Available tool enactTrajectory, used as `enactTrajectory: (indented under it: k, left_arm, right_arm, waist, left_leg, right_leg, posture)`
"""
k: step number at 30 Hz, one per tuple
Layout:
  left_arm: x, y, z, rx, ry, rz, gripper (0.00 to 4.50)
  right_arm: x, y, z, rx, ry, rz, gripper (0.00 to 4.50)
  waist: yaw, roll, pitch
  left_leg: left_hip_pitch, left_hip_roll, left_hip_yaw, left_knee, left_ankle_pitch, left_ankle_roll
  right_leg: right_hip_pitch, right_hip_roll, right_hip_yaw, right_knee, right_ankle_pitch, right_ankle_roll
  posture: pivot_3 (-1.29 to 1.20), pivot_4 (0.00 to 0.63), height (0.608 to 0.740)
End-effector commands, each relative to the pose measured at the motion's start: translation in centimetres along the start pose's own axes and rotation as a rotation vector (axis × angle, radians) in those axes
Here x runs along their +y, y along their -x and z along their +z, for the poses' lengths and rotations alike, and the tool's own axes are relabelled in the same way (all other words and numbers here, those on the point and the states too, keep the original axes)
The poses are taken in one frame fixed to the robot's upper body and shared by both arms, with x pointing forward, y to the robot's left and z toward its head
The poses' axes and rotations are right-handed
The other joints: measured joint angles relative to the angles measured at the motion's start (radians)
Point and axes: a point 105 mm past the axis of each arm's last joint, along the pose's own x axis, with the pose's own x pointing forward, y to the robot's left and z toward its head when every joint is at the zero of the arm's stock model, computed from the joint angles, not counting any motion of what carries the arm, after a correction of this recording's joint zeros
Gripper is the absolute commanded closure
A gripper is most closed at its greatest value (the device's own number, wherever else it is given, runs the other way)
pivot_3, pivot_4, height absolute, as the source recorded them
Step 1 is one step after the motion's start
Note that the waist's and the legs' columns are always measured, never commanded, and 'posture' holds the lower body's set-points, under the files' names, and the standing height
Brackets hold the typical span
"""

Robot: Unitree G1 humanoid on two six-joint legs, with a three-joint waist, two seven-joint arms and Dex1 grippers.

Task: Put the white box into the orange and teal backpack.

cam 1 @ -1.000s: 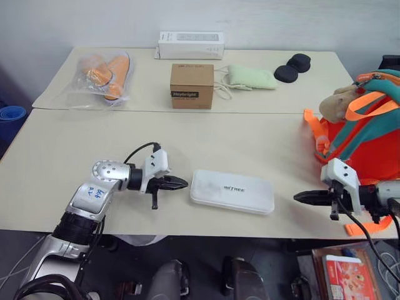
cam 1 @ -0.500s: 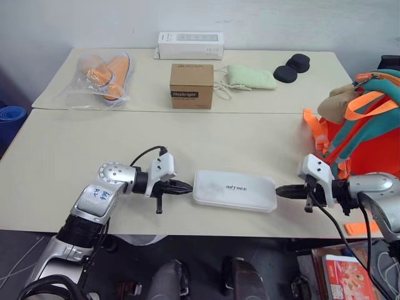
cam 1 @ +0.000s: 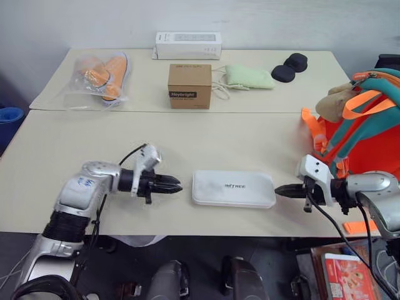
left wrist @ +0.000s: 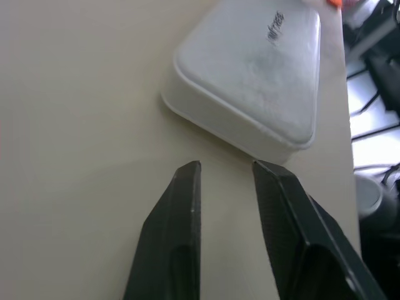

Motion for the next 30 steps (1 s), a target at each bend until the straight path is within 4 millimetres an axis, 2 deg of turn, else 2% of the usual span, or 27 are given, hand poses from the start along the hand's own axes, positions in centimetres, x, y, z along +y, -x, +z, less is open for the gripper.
enactTrajectory:
  k: [1, 3, 7, 11, 13, 16, 20, 23, 29, 30]
  left_arm:
    - [-0.1, 0.7, 0.5, -0.035, 0.172, -0.015, 1.78]
    - [0.1, 0.7, 0.6, -0.041, 0.253, -0.016, 1.18]
    - [0.0, -1.1, 0.1, 0.032, 0.419, -0.023, 0.04]
    - [-1.0, -3.1, 0.5, 0.056, 0.513, -0.08, 0.02]
    - [-1.5, -4.3, 0.4, 0.094, 0.505, -0.093, 0.02]
    - [-1.1, -5.8, -0.1, 0.133, 0.492, -0.053, 0.02]
    - [-1.3, -7.6, 0.6, 0.122, 0.506, -0.082, 0.02]
    - [-1.7, -8.3, 1.4, 0.109, 0.504, -0.115, 0.02]
    - [-2.2, -8.8, 2.2, 0.102, 0.468, -0.168, 0.02]
    - [-2.0, -8.9, 2.2, 0.1, 0.467, -0.158, 0.19]
  right_arm:
    - [-0.2, 0.7, -0.1, 0.015, 0.043, -0.013, 4.5]
    - [-0.2, 0.7, -0.3, 0.019, 0.049, -0.014, 4.5]
    - [-0.4, 0.2, -0.4, 0.02, 0.078, -0.034, 4.5]
    - [-0.5, -0.3, -0.5, 0.019, 0.086, -0.037, 4.5]
    - [-0.4, -0.4, -0.4, 0.011, 0.088, -0.032, 4.5]
    - [-0.3, -0.7, -0.3, 0.001, 0.09, -0.026, 4.5]
    - [-0.2, -1.0, -0.3, -0.006, 0.09, -0.025, 4.5]
    - [-0.2, -1.1, -0.4, -0.008, 0.089, -0.026, 4.5]
    - [0.0, -1.4, -0.8, -0.008, 0.087, -0.033, 4.5]
    - [0.0, -1.5, -0.8, -0.009, 0.086, -0.033, 4.5]
  waist:
    - [-0.002, 0.0, 0.0]
    - [-0.002, 0.0, 0.0]
    - [0.0, 0.0, 0.0]
    - [-0.001, 0.0, 0.0]
    - [-0.001, 0.0, 0.0]
    - [-0.002, 0.0, 0.0]
    - [0.001, -0.001, 0.0]
    - [0.002, -0.001, 0.0]
    - [-0.002, -0.001, 0.0]
    - [-0.002, -0.001, 0.0]
  left_leg:
    - [0.0, 0.0, 0.0, 0.0, 0.0, 0.0]
    - [0.0, 0.0, 0.0, 0.001, 0.0, 0.0]
    - [0.0, 0.0, 0.0, 0.001, 0.0, 0.0]
    - [0.001, 0.0, 0.0, 0.001, 0.0, 0.0]
    - [0.001, 0.0, 0.0, 0.002, 0.0, 0.0]
    - [0.001, 0.0, 0.0, 0.002, 0.0, -0.001]
    - [0.003, 0.0, 0.0, 0.002, 0.001, -0.002]
    - [0.003, 0.0, -0.001, 0.002, -0.001, -0.004]
    - [0.003, 0.0, -0.001, 0.002, -0.002, -0.007]
    - [0.003, 0.0, -0.001, 0.002, -0.002, -0.007]
  right_leg:
    - [0.0, 0.0, 0.0, 0.001, 0.0, 0.0]
    - [0.0, 0.001, 0.0, 0.001, 0.0, 0.0]
    - [0.001, 0.004, 0.0, 0.001, 0.0, 0.0]
    - [0.001, 0.006, 0.001, 0.002, 0.0, 0.0]
    - [0.002, 0.006, 0.002, 0.003, 0.0, 0.0]
    - [0.002, 0.006, 0.002, 0.003, 0.0, 0.0]
    - [0.003, 0.005, 0.004, 0.002, 0.0, 0.0]
    - [0.003, 0.0, 0.005, 0.002, 0.0, 0.0]
    - [0.003, 0.0, 0.004, 0.002, 0.0, 0.0]
    - [0.003, 0.0, 0.004, 0.002, 0.0, 0.0]
  posture:
    - [0.0, 0.15, 0.74]
    - [0.0, 0.15, 0.74]
    - [0.0, 0.15, 0.74]
    - [0.0, 0.15, 0.74]
    - [0.0, 0.15, 0.74]
    - [0.0, 0.15, 0.74]
    - [0.0, 0.15, 0.74]
    - [0.0, 0.15, 0.74]
    - [0.0, 0.15, 0.74]
    - [0.0, 0.15, 0.74]
